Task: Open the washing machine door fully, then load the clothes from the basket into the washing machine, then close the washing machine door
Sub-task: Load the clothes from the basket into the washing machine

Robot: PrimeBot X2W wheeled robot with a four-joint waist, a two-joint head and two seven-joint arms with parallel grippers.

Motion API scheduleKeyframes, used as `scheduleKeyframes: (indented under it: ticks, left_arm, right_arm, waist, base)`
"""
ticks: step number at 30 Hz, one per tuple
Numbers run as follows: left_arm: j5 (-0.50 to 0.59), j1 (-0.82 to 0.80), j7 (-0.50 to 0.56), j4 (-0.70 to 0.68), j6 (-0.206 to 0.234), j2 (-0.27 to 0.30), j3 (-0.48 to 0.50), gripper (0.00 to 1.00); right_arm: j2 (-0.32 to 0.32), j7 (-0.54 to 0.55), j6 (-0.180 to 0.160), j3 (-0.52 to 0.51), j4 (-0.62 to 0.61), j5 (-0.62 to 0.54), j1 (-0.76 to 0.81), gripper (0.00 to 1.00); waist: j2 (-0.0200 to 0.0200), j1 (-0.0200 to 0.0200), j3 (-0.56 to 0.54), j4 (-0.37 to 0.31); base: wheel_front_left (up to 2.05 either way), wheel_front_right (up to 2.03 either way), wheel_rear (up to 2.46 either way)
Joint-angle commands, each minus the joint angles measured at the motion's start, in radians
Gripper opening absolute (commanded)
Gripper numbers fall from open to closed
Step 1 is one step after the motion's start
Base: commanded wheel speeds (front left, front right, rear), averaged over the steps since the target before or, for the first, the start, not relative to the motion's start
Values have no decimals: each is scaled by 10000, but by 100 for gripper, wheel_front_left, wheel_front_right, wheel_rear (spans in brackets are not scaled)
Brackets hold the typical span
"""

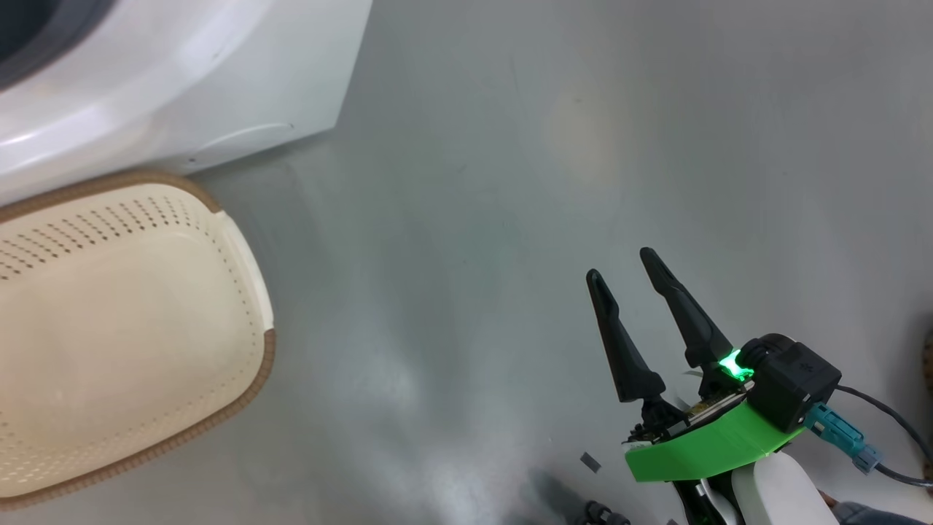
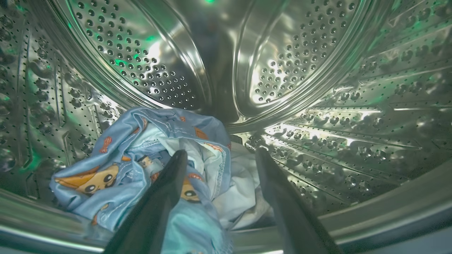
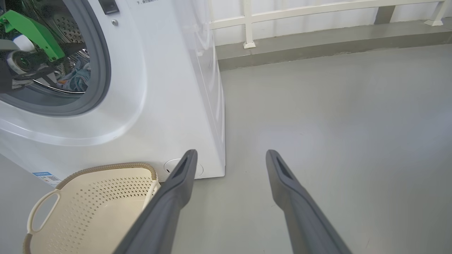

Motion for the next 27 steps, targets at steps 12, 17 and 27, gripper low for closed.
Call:
scheduleKeyframes:
  ticks: [12,17,27]
  left_arm:
    - [-503,1916,-63,-1259,-26,-285,424,100]
    - [-541,2448,-64,-1588,-90,-493,475,100]
    - [-307,3954,-64,-2530,-257,-1018,355,100]
  right_arm:
    - [-118,-48,16,115,-1,-54,28,100]
    - [-118,-48,16,41,68,-104,108,100]
    - [-118,-48,16,-126,225,-220,316,100]
  waist:
    - [0,0,-1147,617]
    - [0,0,-1487,844]
    - [0,0,-2342,1383]
  base:
    - [0,0,0]
    - [0,0,0]
    - [0,0,0]
